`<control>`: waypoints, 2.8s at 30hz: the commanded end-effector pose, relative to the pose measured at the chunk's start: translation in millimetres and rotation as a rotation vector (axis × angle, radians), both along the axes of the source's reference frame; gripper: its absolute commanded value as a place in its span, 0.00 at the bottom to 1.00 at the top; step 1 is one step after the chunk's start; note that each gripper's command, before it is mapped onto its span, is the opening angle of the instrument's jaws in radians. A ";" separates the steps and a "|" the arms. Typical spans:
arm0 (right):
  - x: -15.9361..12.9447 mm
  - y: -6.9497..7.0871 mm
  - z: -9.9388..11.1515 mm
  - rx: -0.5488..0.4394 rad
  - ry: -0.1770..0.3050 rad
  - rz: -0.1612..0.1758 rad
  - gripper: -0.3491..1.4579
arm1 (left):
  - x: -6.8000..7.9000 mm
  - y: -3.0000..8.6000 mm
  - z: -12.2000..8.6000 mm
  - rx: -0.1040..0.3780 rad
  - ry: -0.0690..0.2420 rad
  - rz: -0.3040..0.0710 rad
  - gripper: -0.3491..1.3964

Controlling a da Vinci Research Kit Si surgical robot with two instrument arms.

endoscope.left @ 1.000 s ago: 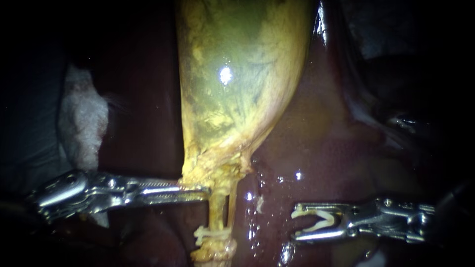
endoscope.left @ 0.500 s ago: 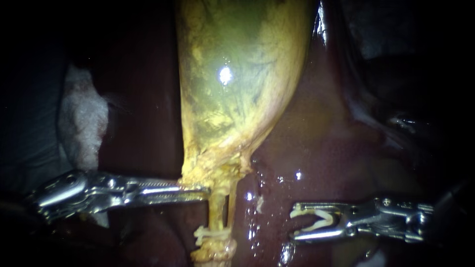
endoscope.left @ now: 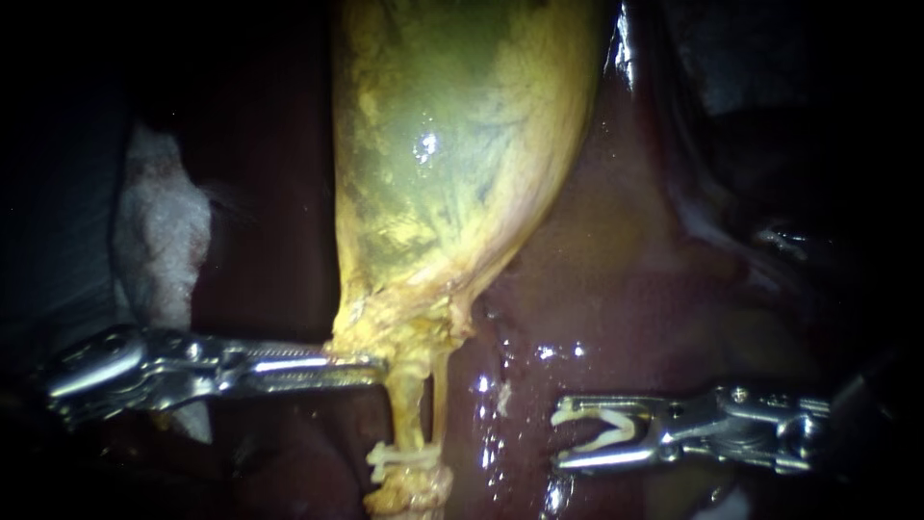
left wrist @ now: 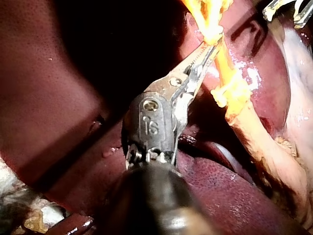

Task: Clipping third clip left tube

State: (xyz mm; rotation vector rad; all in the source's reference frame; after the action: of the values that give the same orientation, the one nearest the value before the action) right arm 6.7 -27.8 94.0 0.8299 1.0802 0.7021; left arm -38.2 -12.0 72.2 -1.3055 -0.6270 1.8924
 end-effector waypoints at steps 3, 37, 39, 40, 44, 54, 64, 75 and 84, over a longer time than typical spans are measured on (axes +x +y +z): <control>0.1 -0.1 0.0 0.000 0.001 0.001 0.48 | 0.5 0.0 -0.1 -0.002 0.004 -0.004 0.00; 11.6 -1.6 0.9 0.025 0.055 0.018 0.48 | 3.9 0.3 -1.1 0.042 0.068 -0.013 0.00; 12.6 -1.4 1.1 0.025 0.053 0.021 0.48 | 3.8 0.3 -1.1 0.042 0.068 -0.014 0.00; 13.0 -1.3 1.2 0.025 0.053 0.022 0.48 | 3.8 0.3 -1.1 0.042 0.068 -0.014 0.00; 15.0 -1.1 1.5 0.024 0.055 0.022 0.48 | 3.8 0.2 -1.0 0.042 0.069 -0.014 0.00; 17.9 -1.8 5.0 0.019 0.043 0.023 0.47 | 3.5 0.1 -1.0 0.041 0.070 -0.016 0.00; 17.2 -1.2 6.3 0.023 0.025 0.017 0.48 | 3.5 0.1 -1.0 0.041 0.070 -0.016 0.00; 16.7 -0.3 7.3 0.018 -0.004 0.026 0.48 | 3.5 0.1 -1.0 0.041 0.070 -0.016 0.00; 16.5 0.0 8.8 0.018 -0.013 0.030 0.49 | 3.5 0.1 -1.1 0.041 0.070 -0.017 0.00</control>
State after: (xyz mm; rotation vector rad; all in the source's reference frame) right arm 23.2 -27.8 102.8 0.8241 1.0796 0.7421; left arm -34.8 -12.0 71.1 -1.2096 -0.6150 1.8938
